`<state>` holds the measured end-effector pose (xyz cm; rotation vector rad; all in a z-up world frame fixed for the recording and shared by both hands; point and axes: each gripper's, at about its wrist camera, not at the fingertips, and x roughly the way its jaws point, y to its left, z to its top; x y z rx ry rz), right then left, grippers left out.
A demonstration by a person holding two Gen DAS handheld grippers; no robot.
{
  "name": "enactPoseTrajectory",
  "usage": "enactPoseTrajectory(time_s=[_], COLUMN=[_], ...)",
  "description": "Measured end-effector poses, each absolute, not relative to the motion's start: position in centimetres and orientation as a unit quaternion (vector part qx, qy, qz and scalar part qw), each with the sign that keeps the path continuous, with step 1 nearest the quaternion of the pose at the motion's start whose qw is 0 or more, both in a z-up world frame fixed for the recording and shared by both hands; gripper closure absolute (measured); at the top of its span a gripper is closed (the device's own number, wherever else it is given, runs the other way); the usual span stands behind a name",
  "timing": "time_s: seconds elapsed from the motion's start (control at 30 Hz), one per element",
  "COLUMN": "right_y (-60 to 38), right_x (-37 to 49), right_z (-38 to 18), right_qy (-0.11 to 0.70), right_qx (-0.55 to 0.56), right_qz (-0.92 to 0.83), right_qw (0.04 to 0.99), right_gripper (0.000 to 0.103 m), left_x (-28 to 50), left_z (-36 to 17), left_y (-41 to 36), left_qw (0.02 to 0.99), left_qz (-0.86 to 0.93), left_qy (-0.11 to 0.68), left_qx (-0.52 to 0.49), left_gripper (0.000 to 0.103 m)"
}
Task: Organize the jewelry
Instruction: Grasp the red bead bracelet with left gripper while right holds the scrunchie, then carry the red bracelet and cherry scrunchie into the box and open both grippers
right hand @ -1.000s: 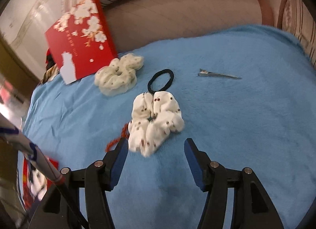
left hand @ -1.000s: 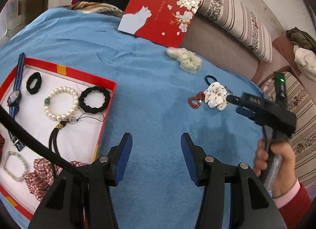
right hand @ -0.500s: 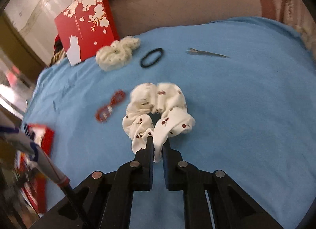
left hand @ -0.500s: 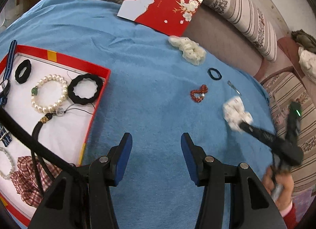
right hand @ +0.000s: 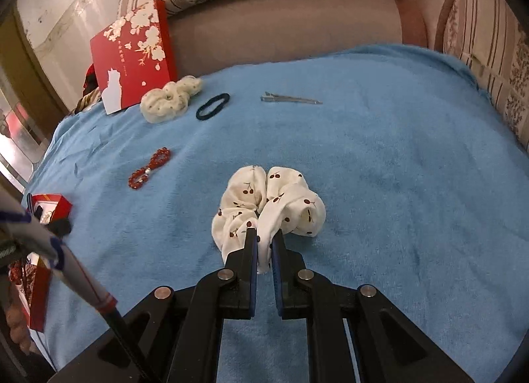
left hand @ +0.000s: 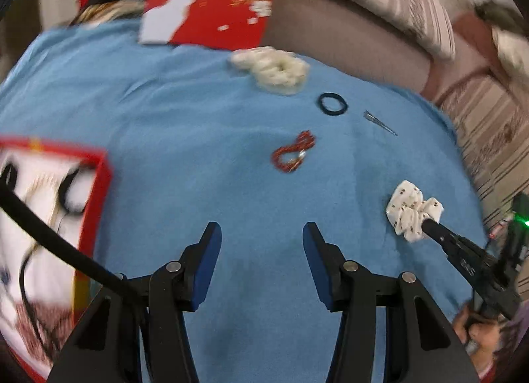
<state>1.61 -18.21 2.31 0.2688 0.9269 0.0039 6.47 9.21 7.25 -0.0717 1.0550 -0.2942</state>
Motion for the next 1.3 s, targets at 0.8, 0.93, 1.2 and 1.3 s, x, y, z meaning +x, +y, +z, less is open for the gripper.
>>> enactPoseTrajectory(time_s=[0.8, 0.93, 1.2, 1.3], right_y=[-20.6, -20.1, -16.7, -14.5], right_x=[3.3, 2.9, 0.3, -1.2], right_z=[0.0, 0.7, 3.4, 4.2], right_qy=[0.466, 0.45, 0.401, 0.395], right_qx=[0.219, 0.222, 0.177, 0.149], right_qz=[0.025, 0.035, 0.054, 0.06], right_qw=[0.857, 0.864, 0.897, 0.905], right_gripper=[0.094, 0.094, 0.094, 0.095], left_x=[13.9, 10.5, 3.6, 2.4], left_z=[4.6, 7.9, 13.0, 13.9], left_y=[2.0, 5.1, 12.5, 15.8], left_qw=[0.835, 0.841, 0.863, 0.871], left_qz=[-0.182, -0.198, -0.206, -0.195], left_qy=[0.518, 0.503, 0.455, 0.44], left_qx=[0.046, 0.001, -0.078, -0.101], left_gripper=[0.096, 0.096, 0.096, 0.096])
